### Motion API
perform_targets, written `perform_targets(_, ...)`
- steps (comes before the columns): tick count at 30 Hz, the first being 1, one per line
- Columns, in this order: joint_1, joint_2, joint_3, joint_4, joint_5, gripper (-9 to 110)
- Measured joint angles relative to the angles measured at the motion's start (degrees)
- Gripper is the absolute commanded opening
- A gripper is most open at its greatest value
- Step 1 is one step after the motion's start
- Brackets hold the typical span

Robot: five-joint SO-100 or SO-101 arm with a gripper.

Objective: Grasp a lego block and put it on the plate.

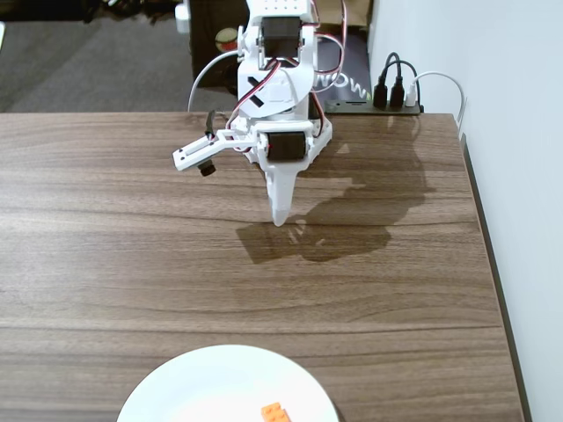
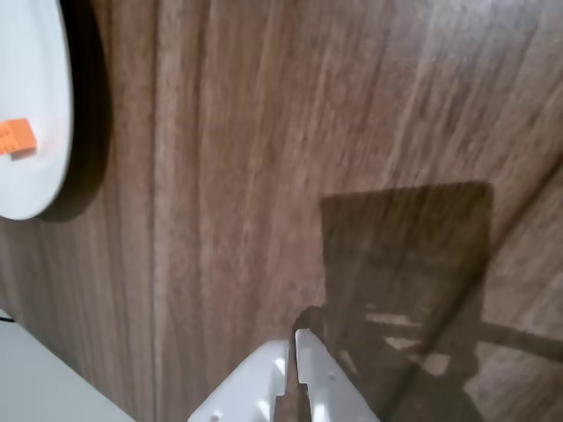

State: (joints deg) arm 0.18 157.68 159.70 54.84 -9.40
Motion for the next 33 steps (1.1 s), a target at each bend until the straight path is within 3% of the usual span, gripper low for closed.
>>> perform_targets(33,3.25,31.03,8.00,17.58,3.34,1)
